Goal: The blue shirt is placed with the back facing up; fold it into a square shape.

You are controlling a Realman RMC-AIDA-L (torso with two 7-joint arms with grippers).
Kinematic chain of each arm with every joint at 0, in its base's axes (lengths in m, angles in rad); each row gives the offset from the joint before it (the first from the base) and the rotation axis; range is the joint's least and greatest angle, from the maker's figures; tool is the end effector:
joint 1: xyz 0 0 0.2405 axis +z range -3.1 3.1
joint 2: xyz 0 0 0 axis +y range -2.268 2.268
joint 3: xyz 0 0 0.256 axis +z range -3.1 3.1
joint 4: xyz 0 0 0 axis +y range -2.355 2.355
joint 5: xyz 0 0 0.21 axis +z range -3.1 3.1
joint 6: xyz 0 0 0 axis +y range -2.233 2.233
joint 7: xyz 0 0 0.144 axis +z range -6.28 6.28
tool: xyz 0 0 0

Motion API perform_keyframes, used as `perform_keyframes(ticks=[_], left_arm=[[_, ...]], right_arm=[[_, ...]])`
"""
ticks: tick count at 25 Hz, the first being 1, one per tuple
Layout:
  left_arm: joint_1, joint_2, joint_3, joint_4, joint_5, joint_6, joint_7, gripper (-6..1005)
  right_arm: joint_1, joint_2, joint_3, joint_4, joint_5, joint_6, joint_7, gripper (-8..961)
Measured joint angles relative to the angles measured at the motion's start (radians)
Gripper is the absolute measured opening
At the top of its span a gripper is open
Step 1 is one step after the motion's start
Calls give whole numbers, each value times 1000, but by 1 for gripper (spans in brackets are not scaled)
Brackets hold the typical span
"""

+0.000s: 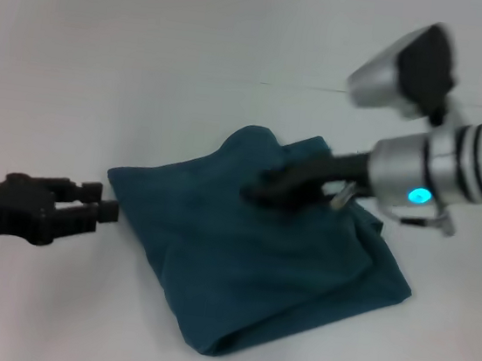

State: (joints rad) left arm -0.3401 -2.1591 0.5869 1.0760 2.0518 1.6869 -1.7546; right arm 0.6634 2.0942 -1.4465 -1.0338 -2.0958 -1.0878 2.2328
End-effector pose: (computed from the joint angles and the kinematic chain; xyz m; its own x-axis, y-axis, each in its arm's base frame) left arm -0.2813 0.2930 0.0528 0.6532 0.5215 0.5490 0.6926 -0.7045 -0.1549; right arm 0.1419 0.3867 -0.0585 0.8638 -0.4692 -0.1835 -0.5028 -0.8261 -0.2543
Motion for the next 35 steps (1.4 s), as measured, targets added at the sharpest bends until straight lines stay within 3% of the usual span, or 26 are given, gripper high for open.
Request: perform_keyframes(ticks=[2,7,18,24,35], left_arm=[[-1,-2,33,15,14,10,-31,464],[1,-11,120,15,56,15,-95,465],[-13,-7,143,126,121,49,-531,470],[-41,-5,145,13,117,39,-646,473],[-90,-9,169,-178,129,-46,-690,471]], right_arm=[[-44,-2,53,-64,-6,6,-1,412],[-63,-1,199,-71,4,2,-56,407],[-69,-6,248,-63,41,64,-205,405],[-50,-6,247,-58,36,84,-262,404],[-7,-3,238,18,8,108,-336,403]])
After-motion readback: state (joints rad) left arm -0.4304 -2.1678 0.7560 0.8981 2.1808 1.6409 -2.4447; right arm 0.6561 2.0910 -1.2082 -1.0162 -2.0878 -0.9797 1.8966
